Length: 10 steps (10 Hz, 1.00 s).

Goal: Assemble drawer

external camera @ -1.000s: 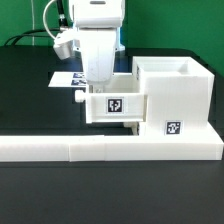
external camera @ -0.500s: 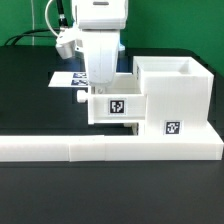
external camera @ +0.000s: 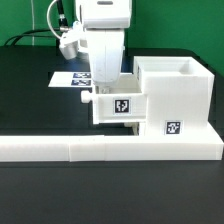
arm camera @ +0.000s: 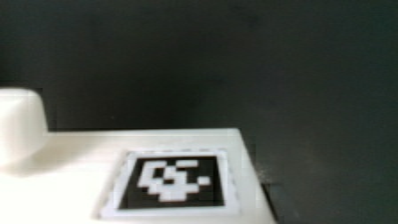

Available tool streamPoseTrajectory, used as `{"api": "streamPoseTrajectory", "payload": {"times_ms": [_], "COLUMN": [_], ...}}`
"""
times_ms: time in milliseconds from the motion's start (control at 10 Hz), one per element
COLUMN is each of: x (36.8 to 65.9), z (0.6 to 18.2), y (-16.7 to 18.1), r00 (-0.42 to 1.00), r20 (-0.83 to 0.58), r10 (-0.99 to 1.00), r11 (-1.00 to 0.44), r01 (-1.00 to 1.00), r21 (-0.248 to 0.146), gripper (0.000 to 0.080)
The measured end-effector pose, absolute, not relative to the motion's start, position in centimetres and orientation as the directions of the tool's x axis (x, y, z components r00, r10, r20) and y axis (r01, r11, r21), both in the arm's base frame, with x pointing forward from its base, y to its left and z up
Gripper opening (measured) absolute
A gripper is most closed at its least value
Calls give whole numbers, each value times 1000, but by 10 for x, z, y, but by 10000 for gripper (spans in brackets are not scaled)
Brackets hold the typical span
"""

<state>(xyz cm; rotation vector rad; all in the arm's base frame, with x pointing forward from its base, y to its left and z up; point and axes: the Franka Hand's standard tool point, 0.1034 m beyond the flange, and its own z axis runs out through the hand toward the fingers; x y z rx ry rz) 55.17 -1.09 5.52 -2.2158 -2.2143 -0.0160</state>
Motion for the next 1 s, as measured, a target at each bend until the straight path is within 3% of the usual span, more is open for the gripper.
{"api": "streamPoseTrajectory", "payload": {"times_ms": [1000], "x": [553], "z": [55], "y": [-3], "r00": [-8], "r20": [-1], "r10": [1000], "r11": [8], "r01": [1000], "r21": [11], "gripper": [50]}}
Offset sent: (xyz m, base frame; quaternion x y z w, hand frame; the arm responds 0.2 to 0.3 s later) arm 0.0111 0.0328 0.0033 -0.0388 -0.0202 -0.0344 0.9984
